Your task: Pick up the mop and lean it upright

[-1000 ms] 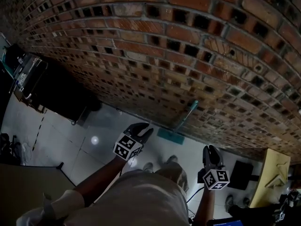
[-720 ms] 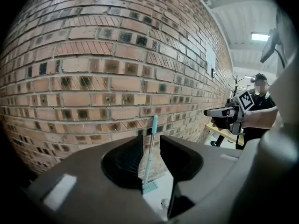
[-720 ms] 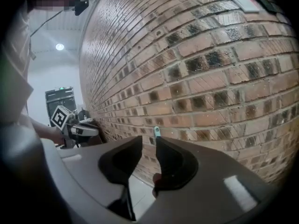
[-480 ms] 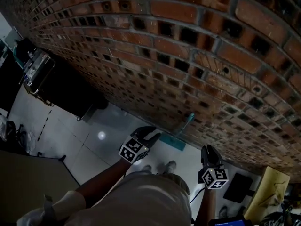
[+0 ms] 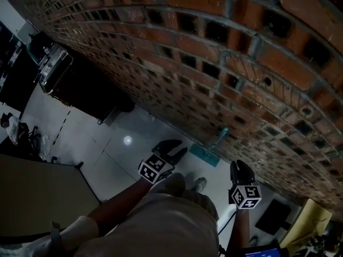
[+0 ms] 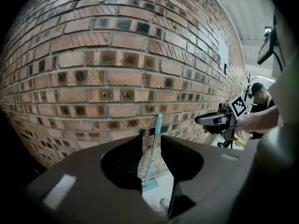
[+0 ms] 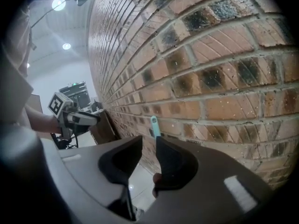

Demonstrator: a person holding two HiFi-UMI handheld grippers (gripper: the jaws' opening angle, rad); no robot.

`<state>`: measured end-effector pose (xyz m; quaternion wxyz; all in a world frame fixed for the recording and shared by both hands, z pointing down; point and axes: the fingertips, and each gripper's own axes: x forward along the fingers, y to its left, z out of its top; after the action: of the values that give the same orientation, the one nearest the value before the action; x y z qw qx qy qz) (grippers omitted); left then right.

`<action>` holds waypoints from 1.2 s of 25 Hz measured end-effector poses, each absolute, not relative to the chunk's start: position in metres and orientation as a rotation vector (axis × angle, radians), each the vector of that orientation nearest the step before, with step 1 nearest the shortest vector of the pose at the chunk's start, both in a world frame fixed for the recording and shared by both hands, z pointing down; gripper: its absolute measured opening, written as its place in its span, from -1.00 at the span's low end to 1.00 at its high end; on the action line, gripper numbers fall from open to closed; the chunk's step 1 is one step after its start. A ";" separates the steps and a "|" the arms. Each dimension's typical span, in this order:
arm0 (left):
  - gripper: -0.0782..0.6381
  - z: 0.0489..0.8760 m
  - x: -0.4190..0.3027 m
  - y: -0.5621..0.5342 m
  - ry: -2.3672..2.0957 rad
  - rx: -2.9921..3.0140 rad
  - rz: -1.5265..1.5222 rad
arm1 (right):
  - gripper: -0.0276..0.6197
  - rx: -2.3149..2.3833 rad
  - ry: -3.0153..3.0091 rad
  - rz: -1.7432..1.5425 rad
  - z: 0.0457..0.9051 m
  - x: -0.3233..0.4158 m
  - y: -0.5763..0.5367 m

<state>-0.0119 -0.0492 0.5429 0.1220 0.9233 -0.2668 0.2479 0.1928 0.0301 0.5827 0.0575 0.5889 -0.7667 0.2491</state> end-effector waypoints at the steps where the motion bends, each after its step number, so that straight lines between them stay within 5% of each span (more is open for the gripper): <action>1: -0.38 0.545 -0.012 -0.049 -0.777 2.691 0.727 | -0.61 1.772 -2.319 0.764 0.587 0.191 0.029; 30: -0.35 0.605 0.028 -0.087 -0.174 2.828 0.907 | -0.48 1.727 -2.005 0.960 0.763 0.158 -0.045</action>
<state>0.0279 -0.0869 0.6053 0.0832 0.9473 -0.0582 0.3037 0.1578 -0.0447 0.7627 0.1629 0.6053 -0.7028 0.3364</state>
